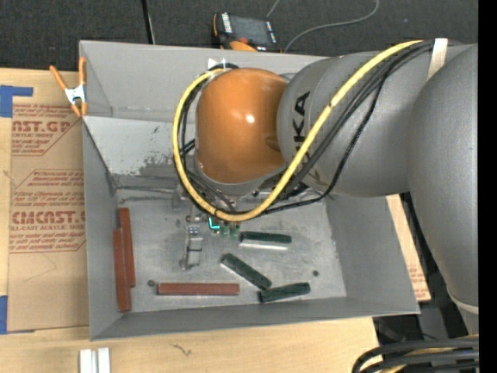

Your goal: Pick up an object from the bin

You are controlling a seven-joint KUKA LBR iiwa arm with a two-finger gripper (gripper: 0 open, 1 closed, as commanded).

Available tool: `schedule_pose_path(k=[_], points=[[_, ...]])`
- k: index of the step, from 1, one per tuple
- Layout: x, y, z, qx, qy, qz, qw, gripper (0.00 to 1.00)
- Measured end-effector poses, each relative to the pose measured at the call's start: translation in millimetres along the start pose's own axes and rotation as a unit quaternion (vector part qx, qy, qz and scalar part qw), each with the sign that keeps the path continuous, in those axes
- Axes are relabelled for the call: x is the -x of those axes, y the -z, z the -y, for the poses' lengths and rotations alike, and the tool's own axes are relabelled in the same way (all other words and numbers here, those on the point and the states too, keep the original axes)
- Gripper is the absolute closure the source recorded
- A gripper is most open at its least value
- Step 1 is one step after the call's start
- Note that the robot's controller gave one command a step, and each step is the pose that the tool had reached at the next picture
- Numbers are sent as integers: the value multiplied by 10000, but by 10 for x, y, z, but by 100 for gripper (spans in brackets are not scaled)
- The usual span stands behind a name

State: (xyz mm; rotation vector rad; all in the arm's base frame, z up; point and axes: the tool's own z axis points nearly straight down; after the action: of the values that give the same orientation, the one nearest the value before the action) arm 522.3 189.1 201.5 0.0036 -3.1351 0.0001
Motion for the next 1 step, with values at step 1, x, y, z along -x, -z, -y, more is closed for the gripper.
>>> schedule_pose_path(k=[1], points=[[-332,-1352,476,-4,900,25,9959,0]])
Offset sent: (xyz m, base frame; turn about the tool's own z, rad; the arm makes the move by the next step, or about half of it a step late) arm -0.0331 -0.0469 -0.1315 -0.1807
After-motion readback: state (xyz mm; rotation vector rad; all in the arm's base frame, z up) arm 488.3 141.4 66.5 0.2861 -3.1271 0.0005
